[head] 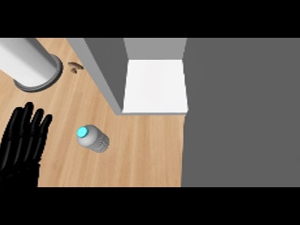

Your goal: Pick up the bottled water, place it into the cabinet and close the cabinet

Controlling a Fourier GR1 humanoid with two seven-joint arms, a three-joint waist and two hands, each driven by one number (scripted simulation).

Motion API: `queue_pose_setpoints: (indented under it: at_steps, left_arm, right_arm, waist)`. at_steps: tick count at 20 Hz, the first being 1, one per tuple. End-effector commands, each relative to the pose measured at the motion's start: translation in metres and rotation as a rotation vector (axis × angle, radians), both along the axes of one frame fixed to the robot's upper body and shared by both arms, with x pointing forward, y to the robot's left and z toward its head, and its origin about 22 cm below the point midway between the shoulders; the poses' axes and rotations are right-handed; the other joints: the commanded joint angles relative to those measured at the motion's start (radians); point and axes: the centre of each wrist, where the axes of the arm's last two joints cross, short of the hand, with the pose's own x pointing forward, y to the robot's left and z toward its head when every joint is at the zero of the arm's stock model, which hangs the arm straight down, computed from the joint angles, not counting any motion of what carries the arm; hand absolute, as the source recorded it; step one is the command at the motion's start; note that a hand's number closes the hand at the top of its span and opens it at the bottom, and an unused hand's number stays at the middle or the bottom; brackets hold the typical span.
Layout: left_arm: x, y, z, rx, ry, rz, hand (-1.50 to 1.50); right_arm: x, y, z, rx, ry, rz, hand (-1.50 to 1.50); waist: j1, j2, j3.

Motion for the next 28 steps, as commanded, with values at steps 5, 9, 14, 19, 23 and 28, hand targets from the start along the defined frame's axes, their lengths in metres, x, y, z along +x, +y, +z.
queue_pose_setpoints:
  at_steps: [5,9,14,19,23,28]
  left_arm:
    - [-0.015,-0.006,-0.021,0.017,0.065,0.055,-1.5]
    - [0.001,-0.012,-0.032,0.025,0.072,0.084,-1.5]
    - [-0.017,0.01,-0.046,0.038,0.096,0.134,-1.5]
    - [-0.001,0.007,-0.074,0.057,0.116,0.188,-1.5]
    - [0.034,0.016,-0.108,0.047,0.148,0.188,-1.5]
    - [0.041,0.041,-0.146,0.021,0.173,0.222,-1.5]
  right_arm:
    - [-0.03,-0.003,0.012,-0.001,-0.022,0.017,-1.5]
    - [-0.042,0.001,0.019,-0.004,-0.005,0.022,-1.5]
    - [-0.054,0.003,0.006,0.026,-0.012,-0.001,-1.5]
    - [-0.067,0.0,0.007,-0.018,0.002,-0.007,-1.5]
    - [-0.07,-0.006,0.01,-0.022,-0.018,0.03,-1.5]
    - [-0.084,0.003,0.016,-0.017,-0.013,0.025,-1.5]
  waist:
    - [0.001,0.0,0.0]
    - [-0.004,0.002,-0.001]
    - [-0.003,-0.001,-0.001]
    - [-0.01,-0.001,-0.001]
    - [-0.022,0.001,-0.001]
    - [-0.029,0.001,-0.002]
